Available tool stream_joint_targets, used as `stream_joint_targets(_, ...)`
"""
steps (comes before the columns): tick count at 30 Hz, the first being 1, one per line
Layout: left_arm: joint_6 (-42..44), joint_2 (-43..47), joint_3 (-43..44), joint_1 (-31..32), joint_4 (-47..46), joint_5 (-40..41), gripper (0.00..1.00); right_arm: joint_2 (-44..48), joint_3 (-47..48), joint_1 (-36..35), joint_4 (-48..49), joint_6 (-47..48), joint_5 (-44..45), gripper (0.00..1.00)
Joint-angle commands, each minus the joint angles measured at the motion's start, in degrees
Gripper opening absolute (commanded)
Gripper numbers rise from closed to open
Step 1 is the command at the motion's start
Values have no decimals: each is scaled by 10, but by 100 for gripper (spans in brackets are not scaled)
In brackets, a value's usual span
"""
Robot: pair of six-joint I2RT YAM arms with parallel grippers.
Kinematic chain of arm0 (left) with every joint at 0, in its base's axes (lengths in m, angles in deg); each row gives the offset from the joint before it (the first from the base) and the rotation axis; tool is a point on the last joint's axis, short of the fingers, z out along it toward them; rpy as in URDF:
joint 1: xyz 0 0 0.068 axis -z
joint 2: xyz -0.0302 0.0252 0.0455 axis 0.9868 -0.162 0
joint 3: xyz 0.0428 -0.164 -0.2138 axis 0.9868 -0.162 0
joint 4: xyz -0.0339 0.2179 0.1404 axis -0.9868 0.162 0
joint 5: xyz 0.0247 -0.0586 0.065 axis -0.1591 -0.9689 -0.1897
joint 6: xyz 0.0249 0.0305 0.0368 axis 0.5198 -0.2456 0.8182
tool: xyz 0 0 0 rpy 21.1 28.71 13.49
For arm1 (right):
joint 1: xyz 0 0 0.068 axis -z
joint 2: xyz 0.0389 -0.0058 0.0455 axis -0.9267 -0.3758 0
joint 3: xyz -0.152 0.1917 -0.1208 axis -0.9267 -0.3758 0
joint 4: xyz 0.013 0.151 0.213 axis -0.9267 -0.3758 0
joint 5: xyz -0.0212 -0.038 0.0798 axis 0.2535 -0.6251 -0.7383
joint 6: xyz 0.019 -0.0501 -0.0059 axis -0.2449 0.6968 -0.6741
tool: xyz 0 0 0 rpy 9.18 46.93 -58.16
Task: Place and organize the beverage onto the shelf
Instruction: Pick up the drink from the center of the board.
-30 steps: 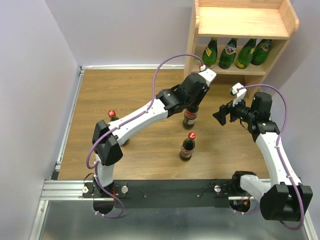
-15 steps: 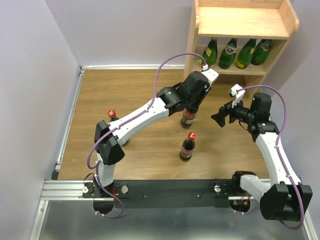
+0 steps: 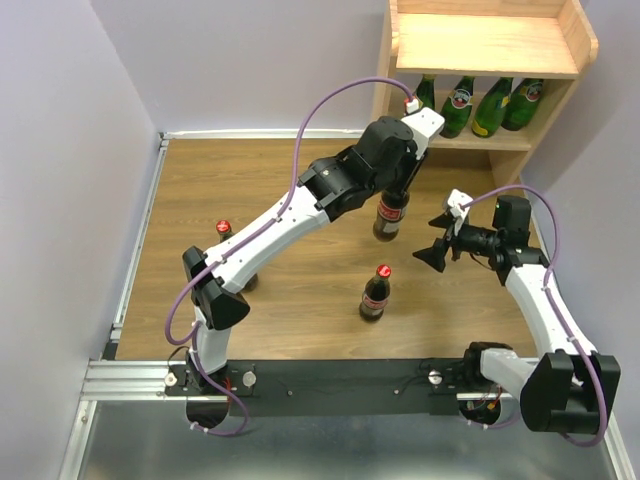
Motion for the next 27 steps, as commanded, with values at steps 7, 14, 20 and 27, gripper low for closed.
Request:
stream_joint_targets(7, -4, 31, 68, 2, -95, -25, 0, -79, 19, -2, 85, 42, -127, 100)
stream_joint_targets(14, -11, 25, 85, 2, -97, -28, 0, -91, -20, -22, 291, -107, -64, 100)
stream_joint_targets(20, -20, 24, 93, 2, -102, -29, 0, -85, -66, -61, 439, -174, -30, 100)
stream_joint_targets(27, -29, 25, 95, 2, -112, -36, 0, -91, -80, -104, 502, -196, -9, 100)
